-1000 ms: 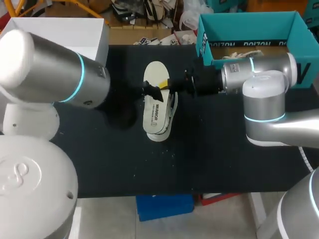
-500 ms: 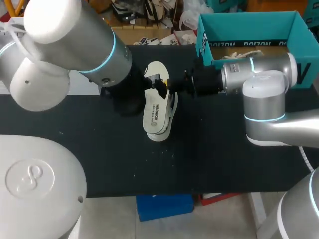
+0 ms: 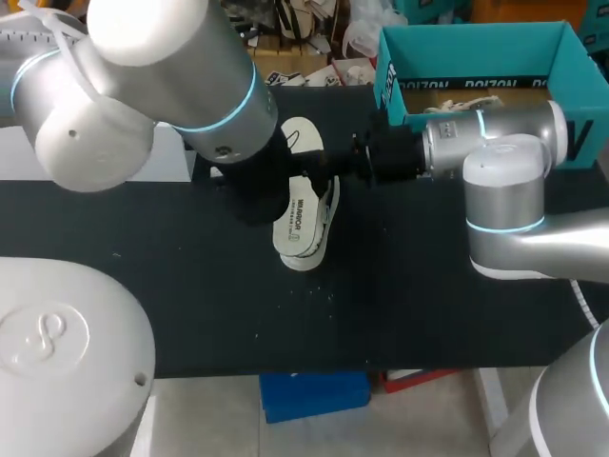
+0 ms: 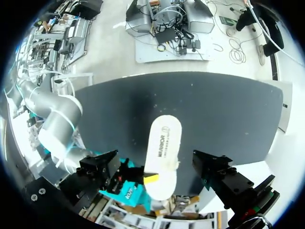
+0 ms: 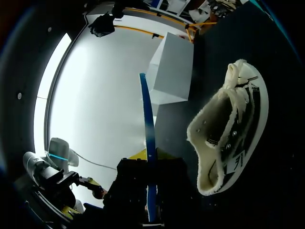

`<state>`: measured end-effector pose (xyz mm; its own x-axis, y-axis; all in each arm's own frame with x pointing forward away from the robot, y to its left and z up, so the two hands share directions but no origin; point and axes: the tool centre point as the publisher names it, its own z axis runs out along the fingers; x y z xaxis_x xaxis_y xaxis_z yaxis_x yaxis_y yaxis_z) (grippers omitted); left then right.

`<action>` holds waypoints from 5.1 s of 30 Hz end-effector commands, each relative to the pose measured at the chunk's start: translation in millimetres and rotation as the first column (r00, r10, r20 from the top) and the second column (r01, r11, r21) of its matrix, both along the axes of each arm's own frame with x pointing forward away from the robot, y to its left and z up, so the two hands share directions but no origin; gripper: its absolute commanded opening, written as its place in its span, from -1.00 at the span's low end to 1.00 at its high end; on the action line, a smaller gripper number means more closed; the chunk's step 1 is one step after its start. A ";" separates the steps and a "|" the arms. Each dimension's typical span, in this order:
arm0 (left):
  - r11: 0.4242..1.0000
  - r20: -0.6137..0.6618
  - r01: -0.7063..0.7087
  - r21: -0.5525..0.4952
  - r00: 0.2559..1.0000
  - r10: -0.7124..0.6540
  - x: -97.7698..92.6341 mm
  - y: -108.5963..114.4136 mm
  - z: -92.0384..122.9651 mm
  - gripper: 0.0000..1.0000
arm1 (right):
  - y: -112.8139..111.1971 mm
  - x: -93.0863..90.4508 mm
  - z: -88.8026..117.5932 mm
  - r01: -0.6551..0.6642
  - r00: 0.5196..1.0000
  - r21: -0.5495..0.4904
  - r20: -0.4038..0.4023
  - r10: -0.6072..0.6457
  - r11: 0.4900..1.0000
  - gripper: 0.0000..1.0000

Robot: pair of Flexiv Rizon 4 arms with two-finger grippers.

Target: Take the shoe out of the shoebox, open the shoe tongue, remove and reinsert the insole, then place the shoe into the shoebox

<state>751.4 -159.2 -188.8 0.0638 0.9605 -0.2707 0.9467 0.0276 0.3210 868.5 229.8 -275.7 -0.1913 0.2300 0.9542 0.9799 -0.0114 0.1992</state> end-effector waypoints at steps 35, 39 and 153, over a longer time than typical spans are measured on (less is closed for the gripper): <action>0.991 0.030 0.066 0.117 0.997 -0.070 128.5 7.3 -2.4 1.00 | 1.2 0.1 -0.3 0.002 1.000 -0.001 0.000 -0.002 1.000 -1.00; 0.988 0.038 0.047 0.146 0.998 -0.053 150.9 11.6 -5.1 1.00 | 1.2 0.1 -0.3 0.002 1.000 -0.001 0.000 -0.002 1.000 -1.00; 0.398 0.120 0.160 -0.903 0.985 -0.124 60.2 60.4 -59.2 1.00 | 1.2 0.1 -0.3 0.002 1.000 -0.001 0.000 -0.002 1.000 -1.00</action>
